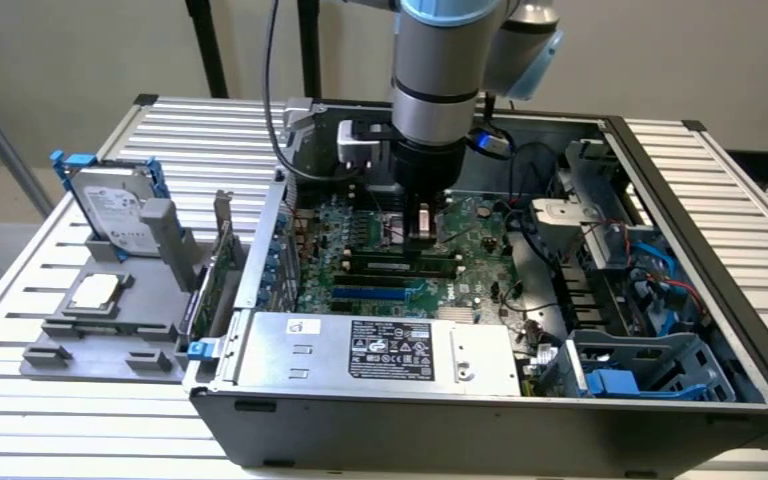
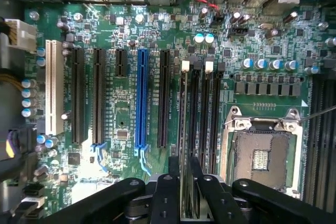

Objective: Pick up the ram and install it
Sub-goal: 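Insert the ram into the slot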

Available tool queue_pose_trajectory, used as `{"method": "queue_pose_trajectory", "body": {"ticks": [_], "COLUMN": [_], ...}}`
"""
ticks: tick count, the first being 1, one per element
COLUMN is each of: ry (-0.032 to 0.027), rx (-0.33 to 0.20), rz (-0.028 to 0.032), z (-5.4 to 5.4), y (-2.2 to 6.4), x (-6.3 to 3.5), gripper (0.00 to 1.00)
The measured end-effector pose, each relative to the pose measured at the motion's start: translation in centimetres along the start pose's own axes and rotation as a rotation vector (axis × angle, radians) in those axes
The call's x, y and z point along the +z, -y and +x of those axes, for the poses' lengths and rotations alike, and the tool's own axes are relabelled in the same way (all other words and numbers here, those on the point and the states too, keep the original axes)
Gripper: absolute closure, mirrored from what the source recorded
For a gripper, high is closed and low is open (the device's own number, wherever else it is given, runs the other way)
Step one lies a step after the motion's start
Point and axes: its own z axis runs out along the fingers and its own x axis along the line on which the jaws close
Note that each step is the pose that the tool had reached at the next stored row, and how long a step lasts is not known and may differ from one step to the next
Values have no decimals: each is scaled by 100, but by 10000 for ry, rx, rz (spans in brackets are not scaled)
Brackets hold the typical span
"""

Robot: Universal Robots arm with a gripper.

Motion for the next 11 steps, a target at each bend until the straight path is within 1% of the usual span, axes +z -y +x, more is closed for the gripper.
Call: {"method": "queue_pose_trajectory", "body": {"ticks": [3, 4, 5, 6, 7, 11], "ry": [-1, -1, 1, 0, 0, 0], "rx": [0, 0, 0, -1, -1, 0], "rz": [0, 0, 0, 0, -1, -2], "z": [1, 1, 1, 1, 1, 1], "y": [-33, -42, -47, -48, -48, -48], "x": [-71, -93, -106, -107, -107, -107], "gripper": [78, 80, 87, 87, 89, 89]}}
